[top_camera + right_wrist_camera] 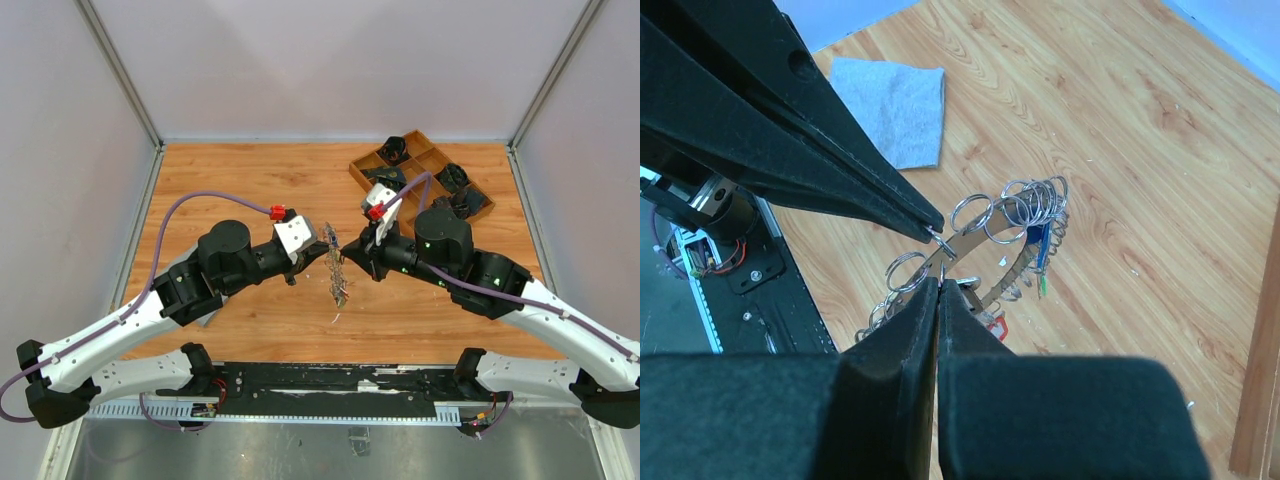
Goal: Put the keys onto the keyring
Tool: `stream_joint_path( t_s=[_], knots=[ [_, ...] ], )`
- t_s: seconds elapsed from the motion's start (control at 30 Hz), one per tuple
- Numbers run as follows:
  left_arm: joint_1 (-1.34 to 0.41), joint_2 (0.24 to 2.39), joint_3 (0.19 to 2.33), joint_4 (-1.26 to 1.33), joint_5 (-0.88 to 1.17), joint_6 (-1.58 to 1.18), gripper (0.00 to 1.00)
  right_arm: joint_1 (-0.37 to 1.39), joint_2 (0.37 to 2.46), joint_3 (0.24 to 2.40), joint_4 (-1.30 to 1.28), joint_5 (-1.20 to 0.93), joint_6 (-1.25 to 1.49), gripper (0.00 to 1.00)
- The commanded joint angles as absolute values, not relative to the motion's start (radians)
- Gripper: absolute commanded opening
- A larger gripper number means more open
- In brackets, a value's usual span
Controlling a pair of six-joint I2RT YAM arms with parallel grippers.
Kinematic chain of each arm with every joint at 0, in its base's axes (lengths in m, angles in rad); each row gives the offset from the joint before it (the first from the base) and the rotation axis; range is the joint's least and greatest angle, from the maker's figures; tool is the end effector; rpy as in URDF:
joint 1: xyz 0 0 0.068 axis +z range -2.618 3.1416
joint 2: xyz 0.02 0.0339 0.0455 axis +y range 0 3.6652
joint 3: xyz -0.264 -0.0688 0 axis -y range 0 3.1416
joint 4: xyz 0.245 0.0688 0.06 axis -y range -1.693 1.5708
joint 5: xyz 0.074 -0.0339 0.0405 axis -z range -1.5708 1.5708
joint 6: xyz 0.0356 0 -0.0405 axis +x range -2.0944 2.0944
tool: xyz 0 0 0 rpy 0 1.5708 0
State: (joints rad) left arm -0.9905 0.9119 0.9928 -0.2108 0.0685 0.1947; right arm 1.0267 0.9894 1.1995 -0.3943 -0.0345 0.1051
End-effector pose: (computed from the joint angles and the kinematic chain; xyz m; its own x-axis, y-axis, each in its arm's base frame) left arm 0.1111 -0.1739 0.3877 0.0989 0.2011 -0.9746 0.8688 0.4600 0.1831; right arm 0.1076 0.1802 0.4238 -0.1858 -0.1046 -0.9770 -0.8579 0.5021 0.1094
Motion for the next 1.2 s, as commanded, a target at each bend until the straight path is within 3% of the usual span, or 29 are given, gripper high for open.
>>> stream_joint_path(
  t_s=[0.0,1.17],
  knots=[
    [-0.99,0.896,1.038,-0.136,0.082,0.198,0.0,1.015,0.996,1.223,-0.357,-0.052,0.104,0.0],
    [-0.988,0.883,1.036,-0.142,0.082,0.202,0.01,0.981,1.011,1.194,-0.356,0.003,0.203,0.01]
  ],
)
